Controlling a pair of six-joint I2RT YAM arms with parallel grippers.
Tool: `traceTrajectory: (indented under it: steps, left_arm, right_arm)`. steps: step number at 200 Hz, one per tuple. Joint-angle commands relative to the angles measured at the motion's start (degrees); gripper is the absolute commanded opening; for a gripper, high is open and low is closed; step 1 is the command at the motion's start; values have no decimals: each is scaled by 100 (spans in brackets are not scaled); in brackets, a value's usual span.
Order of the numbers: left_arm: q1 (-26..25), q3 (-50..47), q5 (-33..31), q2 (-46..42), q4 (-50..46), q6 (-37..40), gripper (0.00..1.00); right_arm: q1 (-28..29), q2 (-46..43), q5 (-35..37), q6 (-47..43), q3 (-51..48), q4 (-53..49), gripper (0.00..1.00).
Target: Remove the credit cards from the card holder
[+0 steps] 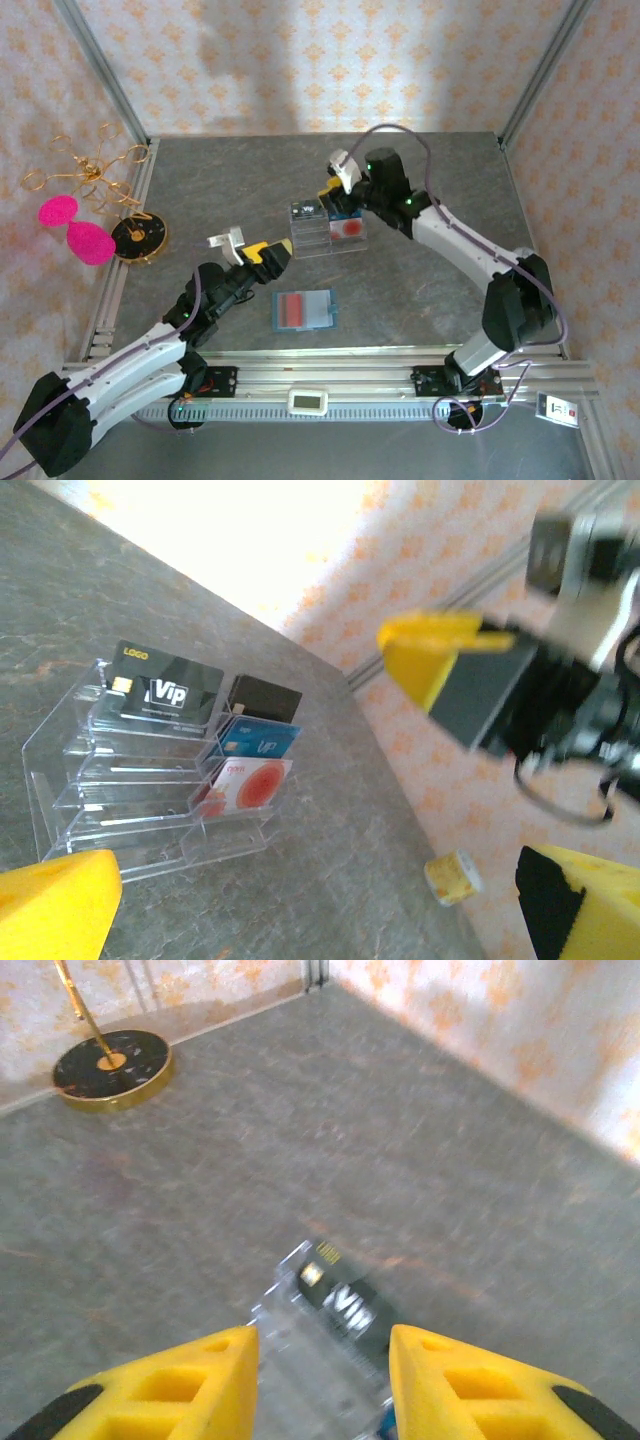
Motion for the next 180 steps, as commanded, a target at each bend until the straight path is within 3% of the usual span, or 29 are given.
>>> traceTrajectory:
  steps: [1, 31, 59, 83, 144, 180]
  left_arm:
    - [82, -325, -193, -274, 559, -761, 99]
    - [126, -856, 19, -613, 1035, -1129, 99]
    - [134, -780, 373, -1046, 594, -860, 99]
    - [130, -758, 423, -1635, 89, -568, 99]
    - [133, -525, 178, -2472, -1638, -288, 93]
    - [135, -416, 243, -2627, -2032, -184, 90]
  right_arm:
    - [404, -552, 625, 1765, -845, 869, 38]
    - [1374, -1028, 1297, 2360, -2014, 710, 38]
    - [2477, -1048, 1900, 2861, -2706, 894, 39]
    - [3116, -609, 2359, 3009, -2697, 1044, 38]
    - [3786, 854, 3228, 2642, -1531, 595, 38]
    - [3856, 1349, 3477, 2582, -1124, 279, 37]
